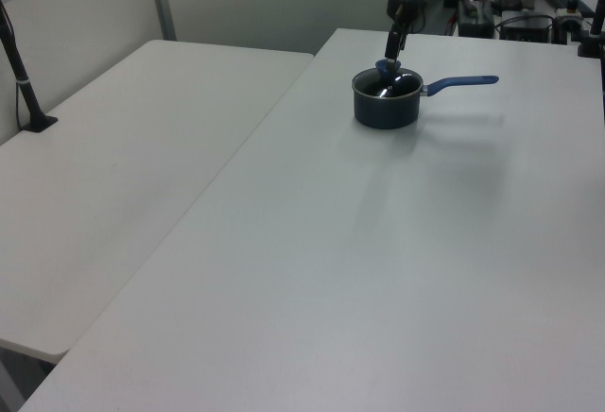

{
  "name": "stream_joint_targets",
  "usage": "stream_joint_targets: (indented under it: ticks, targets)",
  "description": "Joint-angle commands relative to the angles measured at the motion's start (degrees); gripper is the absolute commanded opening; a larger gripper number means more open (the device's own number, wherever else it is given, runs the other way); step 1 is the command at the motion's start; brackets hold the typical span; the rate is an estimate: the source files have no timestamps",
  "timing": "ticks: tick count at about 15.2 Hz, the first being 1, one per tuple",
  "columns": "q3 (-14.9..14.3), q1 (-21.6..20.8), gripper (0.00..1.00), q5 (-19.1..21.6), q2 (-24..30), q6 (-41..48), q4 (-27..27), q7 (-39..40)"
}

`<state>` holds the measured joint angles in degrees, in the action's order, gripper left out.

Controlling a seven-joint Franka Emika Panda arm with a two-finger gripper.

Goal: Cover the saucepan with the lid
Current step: 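Open the gripper and raise it away from the lid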

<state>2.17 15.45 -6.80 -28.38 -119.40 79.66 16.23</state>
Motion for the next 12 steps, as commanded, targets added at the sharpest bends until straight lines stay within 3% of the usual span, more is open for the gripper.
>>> stream_joint_targets:
  ticks: [1, 4, 12]
  targets:
    - [-0.32, -0.51, 1.0, 0.11, 1.83, 1.8, -0.2, -1.11]
    - [-0.06, -1.73, 1.0, 0.12, 7.0, 5.73, 1.02, -3.12]
    - [-0.06, -13.42, 1.0, -0.23, 17.91, 25.34, 3.57, -18.94]
